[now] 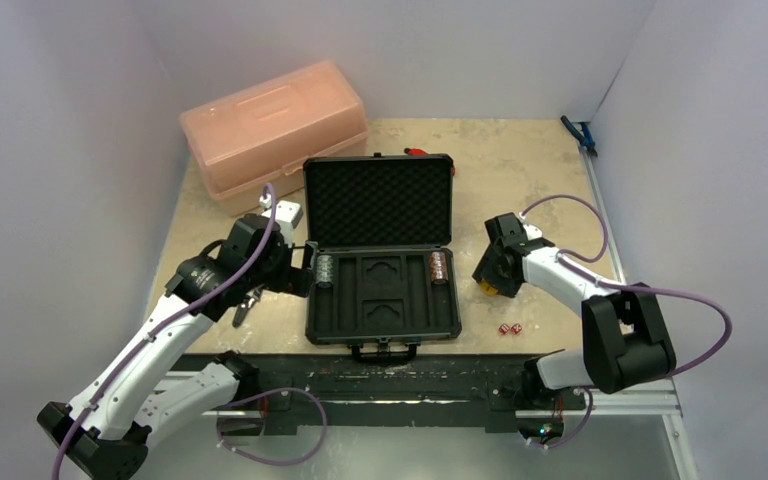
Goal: Pack up texas hold em set
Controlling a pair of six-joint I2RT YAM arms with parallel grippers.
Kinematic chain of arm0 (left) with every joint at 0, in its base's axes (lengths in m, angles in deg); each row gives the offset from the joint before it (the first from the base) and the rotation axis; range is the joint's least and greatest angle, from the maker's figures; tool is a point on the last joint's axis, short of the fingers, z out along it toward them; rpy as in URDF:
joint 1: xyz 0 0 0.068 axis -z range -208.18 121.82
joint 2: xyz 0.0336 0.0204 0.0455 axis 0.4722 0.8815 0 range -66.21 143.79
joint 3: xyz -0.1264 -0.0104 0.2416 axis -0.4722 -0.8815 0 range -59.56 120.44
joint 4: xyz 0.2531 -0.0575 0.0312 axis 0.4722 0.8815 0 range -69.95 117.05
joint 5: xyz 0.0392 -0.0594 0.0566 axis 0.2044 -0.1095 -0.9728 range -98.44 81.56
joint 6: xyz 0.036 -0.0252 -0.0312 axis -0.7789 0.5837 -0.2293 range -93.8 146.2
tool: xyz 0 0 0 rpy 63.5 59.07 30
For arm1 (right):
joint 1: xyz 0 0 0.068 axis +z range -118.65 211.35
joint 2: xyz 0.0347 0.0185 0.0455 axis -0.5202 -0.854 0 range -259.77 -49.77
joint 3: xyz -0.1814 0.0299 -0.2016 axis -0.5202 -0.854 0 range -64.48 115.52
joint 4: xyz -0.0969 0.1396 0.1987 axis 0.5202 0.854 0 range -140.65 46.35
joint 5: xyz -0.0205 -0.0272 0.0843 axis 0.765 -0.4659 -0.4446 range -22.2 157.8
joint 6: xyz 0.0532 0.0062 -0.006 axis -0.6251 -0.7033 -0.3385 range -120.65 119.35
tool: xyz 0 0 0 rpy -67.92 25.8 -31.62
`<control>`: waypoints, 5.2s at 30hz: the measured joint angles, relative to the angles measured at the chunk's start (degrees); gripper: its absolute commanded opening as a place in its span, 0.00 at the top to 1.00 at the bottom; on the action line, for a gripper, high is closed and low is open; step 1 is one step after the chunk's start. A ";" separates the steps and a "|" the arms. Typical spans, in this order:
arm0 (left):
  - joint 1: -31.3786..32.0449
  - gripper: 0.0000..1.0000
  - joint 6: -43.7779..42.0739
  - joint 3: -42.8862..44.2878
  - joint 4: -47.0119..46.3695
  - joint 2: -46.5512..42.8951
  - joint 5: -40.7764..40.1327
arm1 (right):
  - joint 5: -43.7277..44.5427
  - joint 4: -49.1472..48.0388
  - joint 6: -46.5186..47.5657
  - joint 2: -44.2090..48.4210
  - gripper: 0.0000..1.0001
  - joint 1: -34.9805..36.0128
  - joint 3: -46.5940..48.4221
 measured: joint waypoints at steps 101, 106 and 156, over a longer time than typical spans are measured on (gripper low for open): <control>-0.37 0.03 -0.44 0.00 0.00 -0.20 0.92 | 7.74 7.82 -3.39 1.33 0.15 -0.85 1.88; -0.37 0.03 -0.46 0.00 0.00 -0.20 0.94 | 6.01 7.10 -4.59 2.73 0.18 -4.85 -1.60; -0.37 0.04 -0.48 -0.02 0.02 -0.52 1.14 | 4.96 2.56 -2.01 -3.80 0.46 -6.40 1.90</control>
